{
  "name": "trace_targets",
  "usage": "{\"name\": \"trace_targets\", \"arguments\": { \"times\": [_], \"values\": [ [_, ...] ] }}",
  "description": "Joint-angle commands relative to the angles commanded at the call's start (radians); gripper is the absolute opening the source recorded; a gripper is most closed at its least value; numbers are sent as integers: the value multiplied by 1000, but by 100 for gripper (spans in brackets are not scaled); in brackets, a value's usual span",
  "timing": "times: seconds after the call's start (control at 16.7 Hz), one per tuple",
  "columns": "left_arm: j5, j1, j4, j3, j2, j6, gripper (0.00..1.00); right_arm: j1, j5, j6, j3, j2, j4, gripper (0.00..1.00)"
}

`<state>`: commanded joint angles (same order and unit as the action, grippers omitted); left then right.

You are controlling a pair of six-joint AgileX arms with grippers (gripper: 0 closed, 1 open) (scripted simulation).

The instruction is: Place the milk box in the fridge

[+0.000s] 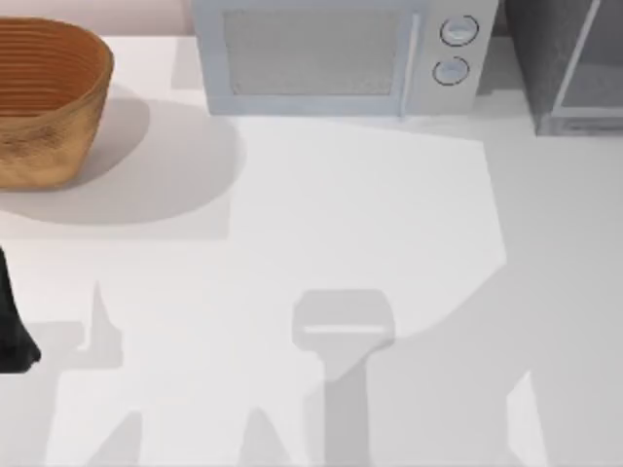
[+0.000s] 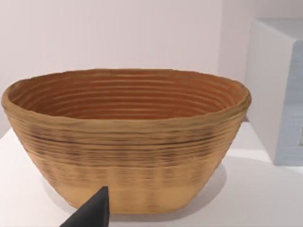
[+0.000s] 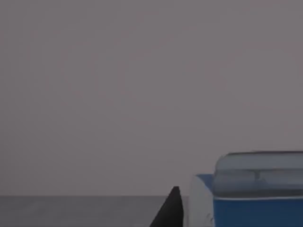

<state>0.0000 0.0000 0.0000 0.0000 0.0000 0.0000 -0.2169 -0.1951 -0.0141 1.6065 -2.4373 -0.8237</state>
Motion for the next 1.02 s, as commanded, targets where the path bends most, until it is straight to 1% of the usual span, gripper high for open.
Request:
{"name": "trace_targets", "arguments": {
  "times": [0.66, 0.72, 1.02],
  "values": [
    [0, 0, 0, 0, 0, 0, 100, 0, 0, 0, 0, 0, 0, 98],
    [0, 0, 0, 0, 0, 0, 100, 0, 0, 0, 0, 0, 0, 100],
    [0, 0, 0, 0, 0, 0, 100, 0, 0, 0, 0, 0, 0, 100]
  ]
}}
